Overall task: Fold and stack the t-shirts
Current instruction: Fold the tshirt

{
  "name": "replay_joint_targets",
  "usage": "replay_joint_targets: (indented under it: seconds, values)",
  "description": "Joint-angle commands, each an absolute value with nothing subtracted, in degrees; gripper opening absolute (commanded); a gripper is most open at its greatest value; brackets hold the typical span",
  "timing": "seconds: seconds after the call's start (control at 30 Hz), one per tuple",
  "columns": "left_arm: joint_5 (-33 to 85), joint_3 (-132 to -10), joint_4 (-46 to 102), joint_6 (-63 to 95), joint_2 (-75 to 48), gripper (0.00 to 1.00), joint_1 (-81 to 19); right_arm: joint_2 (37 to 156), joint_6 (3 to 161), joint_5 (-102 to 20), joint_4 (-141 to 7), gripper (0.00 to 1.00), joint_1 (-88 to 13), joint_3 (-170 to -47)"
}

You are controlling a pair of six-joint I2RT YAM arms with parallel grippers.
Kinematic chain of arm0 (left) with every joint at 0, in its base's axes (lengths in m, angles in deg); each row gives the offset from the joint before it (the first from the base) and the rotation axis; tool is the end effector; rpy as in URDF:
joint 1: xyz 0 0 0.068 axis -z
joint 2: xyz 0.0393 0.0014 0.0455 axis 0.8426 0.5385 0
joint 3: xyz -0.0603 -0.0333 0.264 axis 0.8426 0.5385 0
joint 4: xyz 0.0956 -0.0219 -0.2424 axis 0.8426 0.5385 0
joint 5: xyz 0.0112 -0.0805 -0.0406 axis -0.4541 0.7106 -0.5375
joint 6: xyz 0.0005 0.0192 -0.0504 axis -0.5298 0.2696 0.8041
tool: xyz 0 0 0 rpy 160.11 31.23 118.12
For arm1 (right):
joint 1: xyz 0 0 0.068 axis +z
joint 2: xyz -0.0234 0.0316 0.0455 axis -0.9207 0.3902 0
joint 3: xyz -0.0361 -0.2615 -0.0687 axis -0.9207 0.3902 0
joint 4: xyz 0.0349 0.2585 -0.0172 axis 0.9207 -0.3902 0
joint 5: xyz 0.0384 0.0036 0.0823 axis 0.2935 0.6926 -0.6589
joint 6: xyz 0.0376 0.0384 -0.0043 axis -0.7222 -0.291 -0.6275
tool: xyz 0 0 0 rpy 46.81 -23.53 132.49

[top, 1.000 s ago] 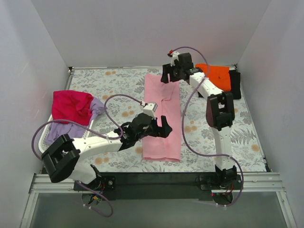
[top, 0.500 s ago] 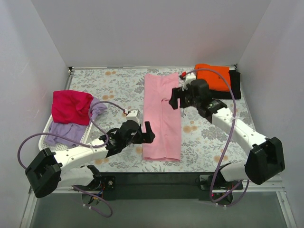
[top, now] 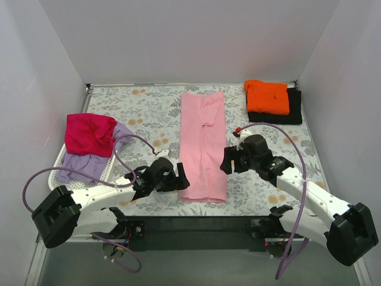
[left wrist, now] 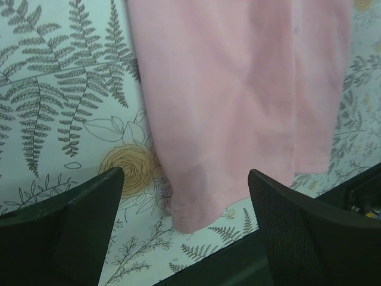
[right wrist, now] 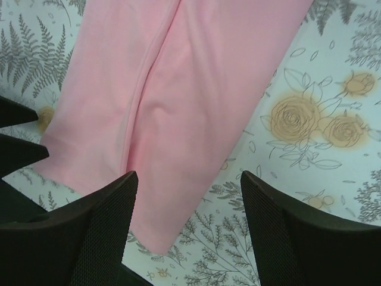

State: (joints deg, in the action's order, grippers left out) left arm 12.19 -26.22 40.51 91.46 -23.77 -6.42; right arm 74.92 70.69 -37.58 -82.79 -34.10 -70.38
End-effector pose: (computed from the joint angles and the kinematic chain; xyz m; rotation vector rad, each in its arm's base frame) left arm 0.1368 -0.1637 0.1697 -0.8752 2.5052 -0.9081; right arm 0.1854 0.1230 0.2364 -0.3392 2.2766 0.5512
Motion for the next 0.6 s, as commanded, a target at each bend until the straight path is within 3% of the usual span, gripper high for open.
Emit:
replay_joint_targets:
  seconds: [0.0, 0.17, 0.33, 0.57]
  values:
    - [14.55, -27.36, 44.5, 93.38, -22.51, 0.78, -6.44, 71.87, 66.44, -39.0, -83.86, 0.63, -33.28, -66.34]
    - [13.93, -27.01, 46.53, 94.43, -24.97, 0.75, -6.53, 67.74, 63.7, -41.45, -85.43, 0.63, -33.1, -62.47]
    - [17.26, -26.57, 47.32, 94.96, -23.4, 0.62, -6.36, 67.82, 59.67, -45.4, -83.42, 0.62, -31.88, -57.81]
    - [19.9, -25.52, 47.32, 95.4, -24.01, 0.54, -6.27, 67.82, 55.8, -45.59, -81.92, 0.61, -27.92, -54.38]
